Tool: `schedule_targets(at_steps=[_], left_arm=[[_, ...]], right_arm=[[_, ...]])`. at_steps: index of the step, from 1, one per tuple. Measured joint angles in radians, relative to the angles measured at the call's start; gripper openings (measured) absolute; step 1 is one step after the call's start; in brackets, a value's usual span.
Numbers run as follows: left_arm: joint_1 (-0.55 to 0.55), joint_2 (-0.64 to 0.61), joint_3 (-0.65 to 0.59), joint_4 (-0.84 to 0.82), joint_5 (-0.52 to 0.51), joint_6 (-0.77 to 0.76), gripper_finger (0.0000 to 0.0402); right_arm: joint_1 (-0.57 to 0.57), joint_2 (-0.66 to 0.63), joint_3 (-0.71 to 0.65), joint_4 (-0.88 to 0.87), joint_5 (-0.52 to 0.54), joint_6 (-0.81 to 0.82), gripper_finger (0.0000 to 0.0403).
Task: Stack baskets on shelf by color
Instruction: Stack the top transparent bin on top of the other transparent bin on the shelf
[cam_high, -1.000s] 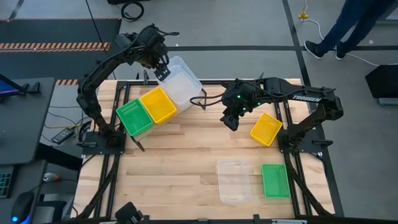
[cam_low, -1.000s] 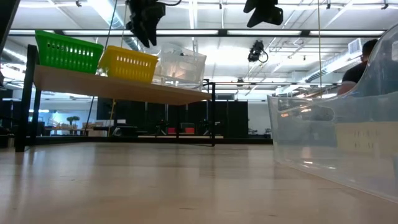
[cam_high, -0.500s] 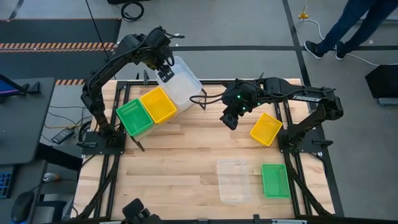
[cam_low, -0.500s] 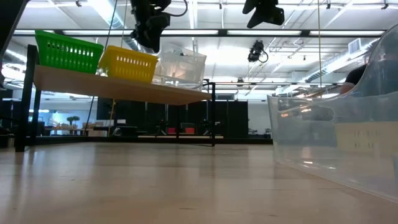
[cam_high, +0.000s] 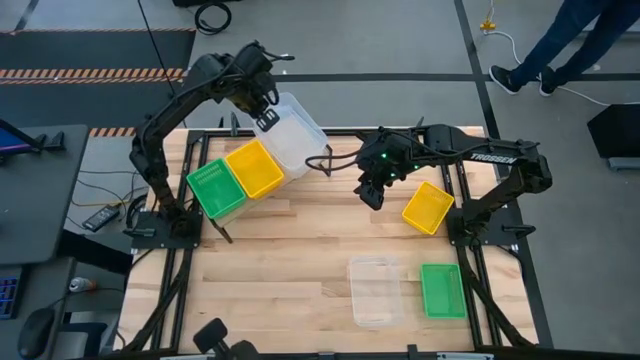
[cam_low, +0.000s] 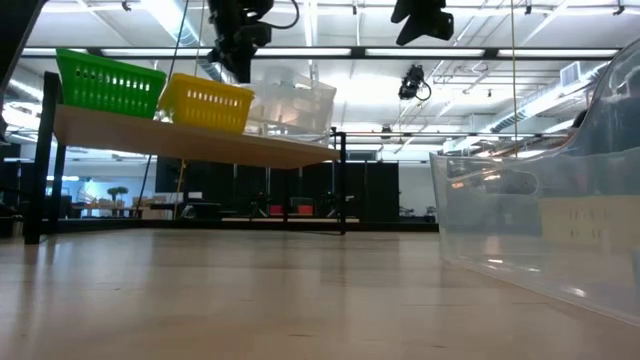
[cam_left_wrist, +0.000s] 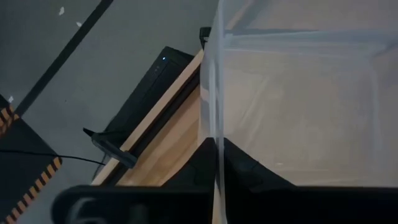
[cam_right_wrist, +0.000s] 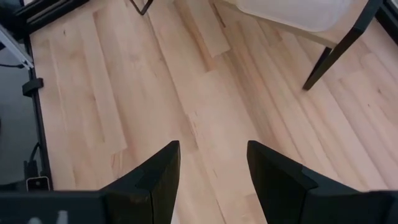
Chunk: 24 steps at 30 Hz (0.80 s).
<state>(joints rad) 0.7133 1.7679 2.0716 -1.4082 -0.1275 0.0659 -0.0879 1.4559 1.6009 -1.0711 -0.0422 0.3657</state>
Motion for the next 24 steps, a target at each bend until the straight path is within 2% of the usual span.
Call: schedule_targets(at_steps=[7,17,21,24], left_arm=[[0.036,0.000,0.007,-0.011,0.085,-0.035,0.0007],[0.060,-0.001,0.125,-0.028,0.123,-0.049,0.0007],[0.065,-0.001,0.142,-0.064,0.195,-0.024,0.0006],[0.065,0.000,0.142,-0.083,0.210,-0.022,0.0006]], right_arm=[[-0.001,0.000,0.000,-0.001,0.000,-0.028,0.0193],[-0.001,0.000,0.000,-0.002,0.000,-0.036,0.0193],[-0.001,0.000,0.000,-0.002,0.000,-0.036,0.0193],[-0.001,0.000,0.000,-0.002,0.000,-0.036,0.0193]])
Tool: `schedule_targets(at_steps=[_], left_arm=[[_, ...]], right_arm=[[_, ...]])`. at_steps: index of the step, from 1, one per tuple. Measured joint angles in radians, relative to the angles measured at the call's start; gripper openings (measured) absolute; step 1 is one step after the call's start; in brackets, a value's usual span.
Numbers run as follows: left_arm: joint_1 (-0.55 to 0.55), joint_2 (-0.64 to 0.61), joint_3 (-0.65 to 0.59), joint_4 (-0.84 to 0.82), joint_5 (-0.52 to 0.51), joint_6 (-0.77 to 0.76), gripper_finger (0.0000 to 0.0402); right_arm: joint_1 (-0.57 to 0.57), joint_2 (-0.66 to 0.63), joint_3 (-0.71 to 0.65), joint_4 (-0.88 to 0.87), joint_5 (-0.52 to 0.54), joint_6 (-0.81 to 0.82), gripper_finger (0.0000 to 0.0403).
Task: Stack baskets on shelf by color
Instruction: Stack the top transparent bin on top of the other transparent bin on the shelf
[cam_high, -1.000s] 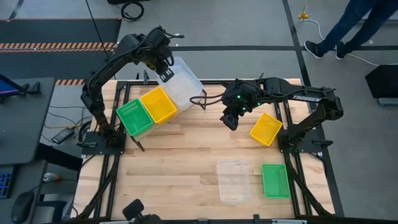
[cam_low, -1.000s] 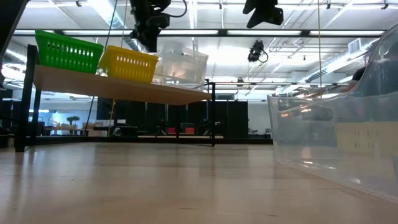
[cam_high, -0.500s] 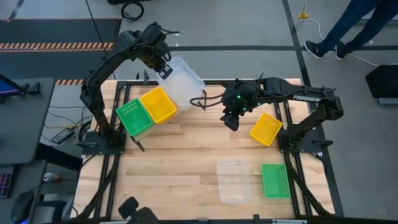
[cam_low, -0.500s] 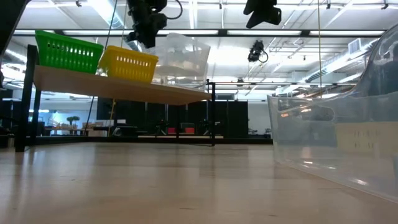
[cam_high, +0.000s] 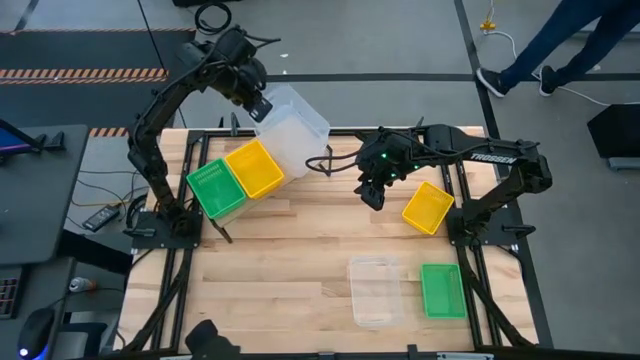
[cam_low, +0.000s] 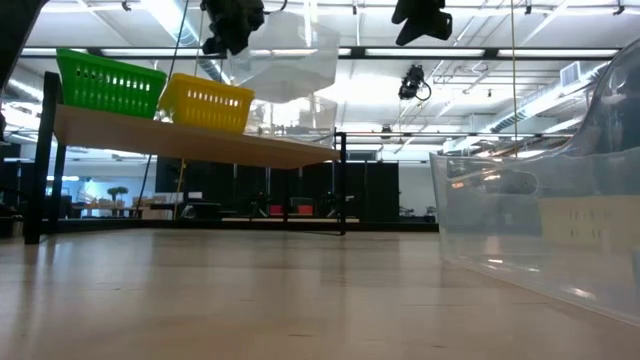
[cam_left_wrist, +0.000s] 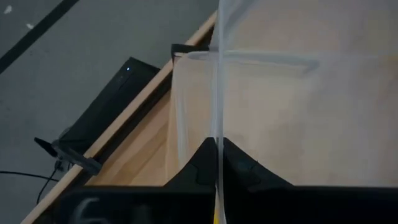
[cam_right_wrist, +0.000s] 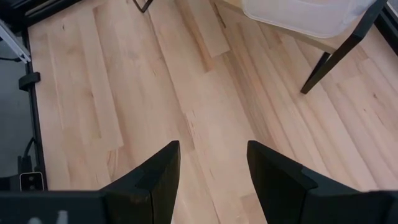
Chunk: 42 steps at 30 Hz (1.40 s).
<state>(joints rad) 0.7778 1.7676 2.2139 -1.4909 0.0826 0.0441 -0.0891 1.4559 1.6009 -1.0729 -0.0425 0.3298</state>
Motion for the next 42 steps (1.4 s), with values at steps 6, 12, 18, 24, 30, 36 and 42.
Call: schedule_targets(at_steps=[6,12,18,24,30,36,42], left_arm=[[0.000,-0.001,-0.013,0.006,-0.017,0.026,0.0006],[0.000,0.000,-0.082,0.010,-0.033,0.025,0.0007],[-0.003,0.001,-0.137,0.062,-0.050,0.021,0.0023],[-0.003,0.000,-0.142,0.120,-0.103,0.022,0.0043],[-0.003,0.000,-0.142,0.132,-0.108,0.044,0.0007],[-0.003,0.000,-0.142,0.143,-0.108,0.045,0.0025],[-0.003,-0.001,-0.068,0.127,0.061,-0.013,0.0050]], right_arm=[[0.000,0.000,0.000,0.000,0.000,0.007,0.0193],[0.000,0.000,0.000,0.000,0.000,0.015,0.0193],[0.000,0.000,0.000,0.000,0.000,0.018,0.0193],[0.000,0.000,0.000,0.000,-0.002,0.018,0.0193],[0.000,0.000,0.000,0.000,-0.001,0.016,0.0193],[0.000,0.000,0.000,-0.001,0.000,0.009,0.0193],[0.000,0.000,0.000,-0.010,-0.003,0.008,0.0193]])
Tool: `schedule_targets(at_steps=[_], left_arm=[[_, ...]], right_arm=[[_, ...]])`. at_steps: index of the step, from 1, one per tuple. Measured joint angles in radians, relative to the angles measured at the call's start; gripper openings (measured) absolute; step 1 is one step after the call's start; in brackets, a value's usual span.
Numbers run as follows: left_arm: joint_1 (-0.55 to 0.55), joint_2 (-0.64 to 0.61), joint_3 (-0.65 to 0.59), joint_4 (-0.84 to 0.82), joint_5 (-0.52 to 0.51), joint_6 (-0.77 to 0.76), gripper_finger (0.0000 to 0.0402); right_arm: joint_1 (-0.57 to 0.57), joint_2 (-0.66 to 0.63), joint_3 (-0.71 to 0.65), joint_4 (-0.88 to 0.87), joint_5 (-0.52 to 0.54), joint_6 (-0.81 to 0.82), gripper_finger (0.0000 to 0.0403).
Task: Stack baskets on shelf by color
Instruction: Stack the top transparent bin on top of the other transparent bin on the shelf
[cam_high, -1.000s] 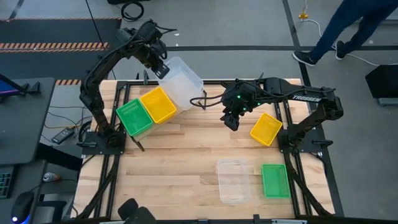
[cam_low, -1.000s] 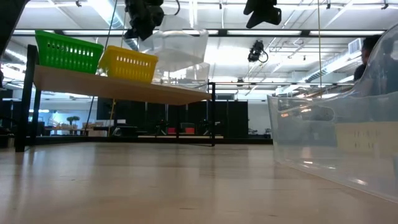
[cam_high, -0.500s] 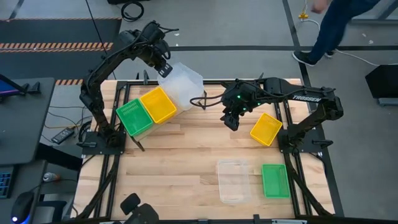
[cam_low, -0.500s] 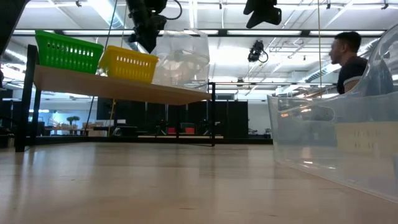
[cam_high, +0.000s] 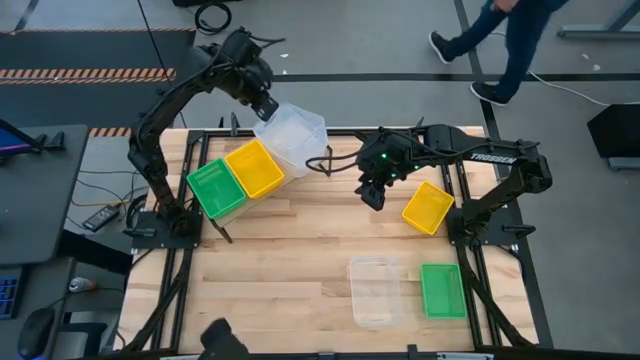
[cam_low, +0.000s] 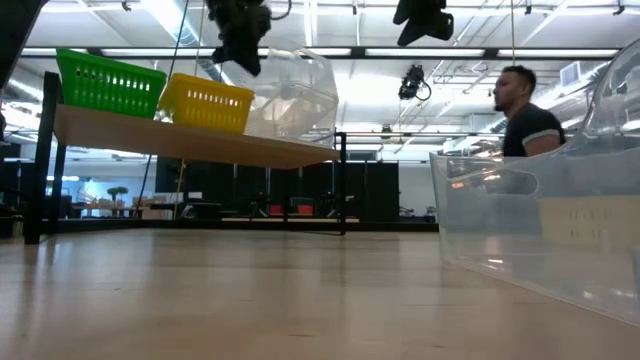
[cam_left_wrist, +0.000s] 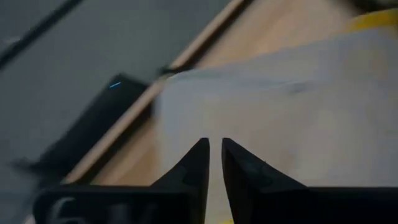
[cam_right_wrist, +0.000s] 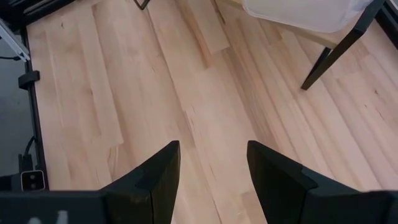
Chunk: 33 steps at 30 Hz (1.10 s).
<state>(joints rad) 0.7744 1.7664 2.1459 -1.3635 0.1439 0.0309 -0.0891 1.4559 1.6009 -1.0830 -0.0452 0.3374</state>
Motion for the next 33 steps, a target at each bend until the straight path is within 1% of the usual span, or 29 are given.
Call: schedule_targets(at_steps=[2,4,5,8,12,15,21,24,28,33], left_arm=[[-0.011,-0.001,0.044,0.002,0.104,-0.039,0.0058],[-0.034,-0.003,0.088,0.001,0.181,-0.069,0.0067],[-0.053,-0.003,0.106,0.001,0.201,-0.072,0.0072],[-0.125,-0.003,0.138,0.004,0.207,-0.085,0.0091],[-0.221,-0.003,0.142,0.008,0.195,-0.156,0.0127],[-0.281,-0.003,0.142,-0.001,0.148,-0.195,0.0156],[-0.358,-0.003,0.142,-0.009,0.089,-0.255,0.0203],[-0.380,-0.001,0.142,-0.034,0.059,-0.256,0.0218],[-0.409,0.001,0.142,-0.041,-0.015,-0.299,0.0231],[-0.442,0.001,0.143,-0.041,-0.020,-0.360,0.0243]], right_arm=[[0.000,-0.001,0.000,-0.013,0.000,-0.006,0.0193],[0.000,-0.003,0.000,-0.035,0.000,-0.019,0.0193],[-0.001,-0.008,0.000,-0.049,0.000,-0.023,0.0193],[-0.015,-0.029,-0.001,-0.089,-0.001,-0.016,0.0193],[-0.051,-0.077,-0.001,-0.113,0.000,0.052,0.0193],[-0.075,-0.124,-0.001,-0.128,0.019,0.094,0.0193],[-0.118,-0.215,-0.001,-0.160,0.056,0.138,0.0193],[-0.128,-0.247,-0.001,-0.161,0.056,0.138,0.0193],[-0.132,-0.276,-0.001,-0.162,0.072,0.137,0.0195],[-0.132,-0.295,-0.001,-0.167,0.075,0.116,0.0219]])
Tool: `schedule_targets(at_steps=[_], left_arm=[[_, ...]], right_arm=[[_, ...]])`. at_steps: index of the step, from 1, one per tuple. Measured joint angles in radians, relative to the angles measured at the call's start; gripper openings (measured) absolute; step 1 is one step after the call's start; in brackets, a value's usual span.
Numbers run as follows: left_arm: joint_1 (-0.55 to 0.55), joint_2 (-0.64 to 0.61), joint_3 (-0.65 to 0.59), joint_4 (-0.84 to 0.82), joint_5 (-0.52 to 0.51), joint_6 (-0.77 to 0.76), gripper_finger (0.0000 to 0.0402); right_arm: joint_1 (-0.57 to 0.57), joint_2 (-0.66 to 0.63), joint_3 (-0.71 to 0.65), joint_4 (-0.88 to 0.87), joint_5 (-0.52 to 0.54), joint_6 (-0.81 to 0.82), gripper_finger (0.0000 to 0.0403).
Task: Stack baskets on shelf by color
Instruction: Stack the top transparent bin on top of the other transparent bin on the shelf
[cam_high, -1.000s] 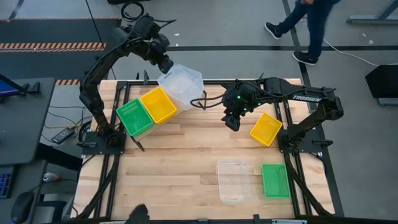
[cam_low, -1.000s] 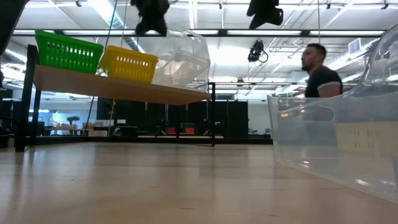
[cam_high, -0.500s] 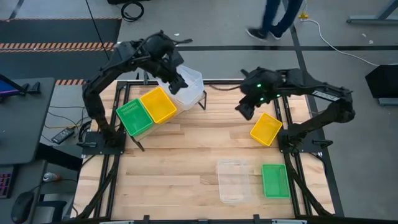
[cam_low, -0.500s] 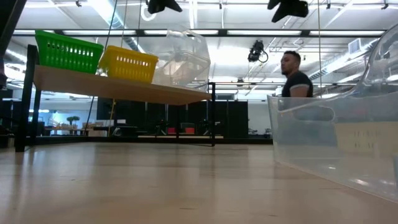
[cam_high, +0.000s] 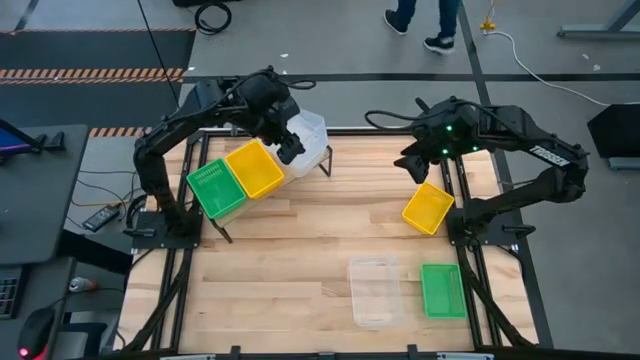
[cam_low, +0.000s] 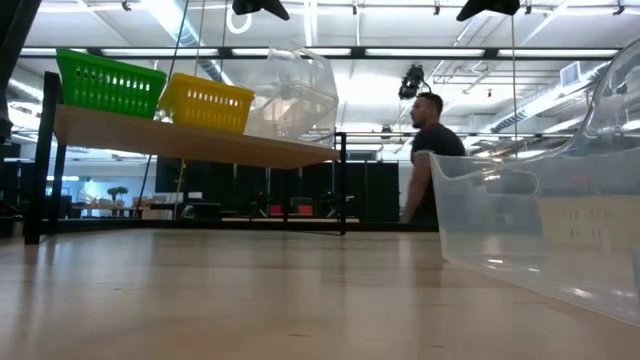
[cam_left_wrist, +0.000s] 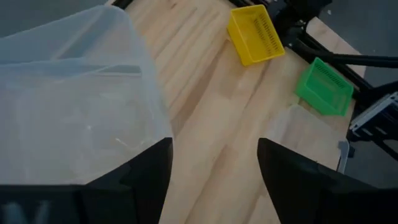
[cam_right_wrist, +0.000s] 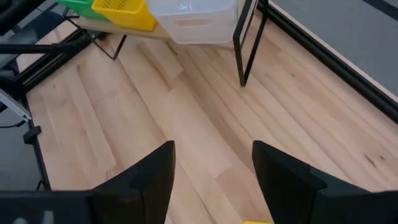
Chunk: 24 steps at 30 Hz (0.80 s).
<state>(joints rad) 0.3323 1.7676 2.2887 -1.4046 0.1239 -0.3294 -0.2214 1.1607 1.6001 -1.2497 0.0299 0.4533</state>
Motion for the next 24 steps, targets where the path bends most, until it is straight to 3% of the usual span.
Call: schedule_targets(at_steps=[9,17,24], left_arm=[[-0.049,0.000,0.000,0.001,-0.090,-0.054,0.0248],[-0.035,0.002,-0.055,-0.002,-0.168,-0.043,0.0253],[0.034,0.002,-0.090,0.021,-0.177,-0.017,0.0256]], right_arm=[[0.000,0.000,0.000,-0.036,0.000,-0.011,0.0263],[0.000,0.001,0.000,-0.075,-0.001,-0.046,0.0263],[0.000,0.001,0.000,-0.100,-0.005,-0.064,0.0264]])
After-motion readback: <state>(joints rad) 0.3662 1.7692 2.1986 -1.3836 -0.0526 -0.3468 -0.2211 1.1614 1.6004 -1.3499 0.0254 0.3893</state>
